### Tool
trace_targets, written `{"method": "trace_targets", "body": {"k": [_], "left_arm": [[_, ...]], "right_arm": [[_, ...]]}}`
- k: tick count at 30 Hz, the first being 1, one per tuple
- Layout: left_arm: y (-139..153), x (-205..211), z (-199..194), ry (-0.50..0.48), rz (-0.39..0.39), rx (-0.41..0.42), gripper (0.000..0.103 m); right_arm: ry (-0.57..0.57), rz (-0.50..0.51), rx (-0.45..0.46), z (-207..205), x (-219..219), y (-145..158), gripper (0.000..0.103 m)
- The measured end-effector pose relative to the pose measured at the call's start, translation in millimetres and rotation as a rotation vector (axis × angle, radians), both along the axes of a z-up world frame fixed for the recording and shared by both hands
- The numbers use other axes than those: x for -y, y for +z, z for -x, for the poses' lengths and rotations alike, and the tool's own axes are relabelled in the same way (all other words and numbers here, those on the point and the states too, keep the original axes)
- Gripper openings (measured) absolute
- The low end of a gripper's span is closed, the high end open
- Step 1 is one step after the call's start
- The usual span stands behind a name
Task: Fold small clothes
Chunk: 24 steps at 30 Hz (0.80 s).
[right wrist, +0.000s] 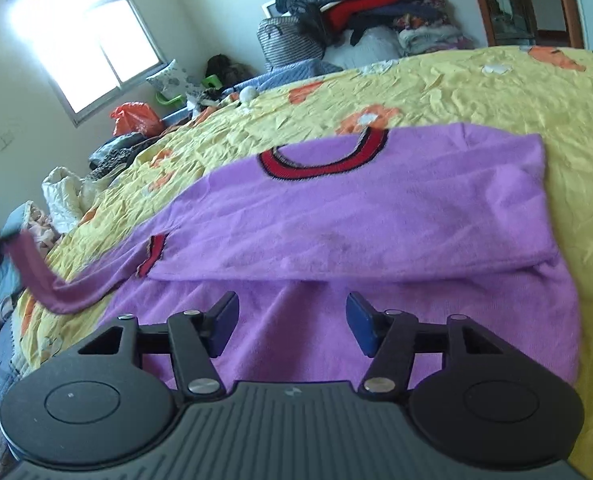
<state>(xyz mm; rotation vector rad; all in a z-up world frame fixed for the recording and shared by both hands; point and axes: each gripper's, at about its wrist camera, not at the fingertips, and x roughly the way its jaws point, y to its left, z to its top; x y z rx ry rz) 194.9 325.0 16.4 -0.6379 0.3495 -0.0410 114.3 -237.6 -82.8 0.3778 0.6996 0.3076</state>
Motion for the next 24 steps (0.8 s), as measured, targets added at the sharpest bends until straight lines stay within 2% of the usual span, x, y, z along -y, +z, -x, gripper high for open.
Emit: {"method": "trace_targets", "body": {"k": [1, 3, 4, 9, 13, 17, 22, 24], "left_arm": [[6, 24, -14, -0.058, -0.017, 0.009, 0.002], [12, 78, -39, -0.171, -0.056, 0.015, 0.002], [13, 106, -50, -0.222, -0.079, 0.016, 0.002], [-12, 240, -83, -0.445, -0.171, -0.036, 0.002], [-43, 331, -78, -0.606, -0.269, -0.071, 0.002], [-70, 386, -68, -0.704, -0.344, -0.078, 0.002], [-84, 433, -66, -0.768, -0.392, -0.076, 0.002], [-91, 442, -63, -0.779, -0.389, -0.088, 0.002]], "right_arm": [[0.012, -0.001, -0.007, 3, -4, -1, 0.064], [0.039, 0.002, -0.011, 10, -12, -2, 0.076], [0.045, 0.009, -0.012, 15, -15, -3, 0.077], [0.058, 0.029, -0.035, 32, -21, -11, 0.078], [0.011, 0.005, -0.052, 40, -8, -17, 0.078], [-0.033, -0.017, -0.057, 42, 6, -18, 0.078], [-0.057, -0.011, -0.061, 43, 12, -16, 0.078], [-0.055, -0.006, -0.066, 41, 12, -16, 0.078]]}}
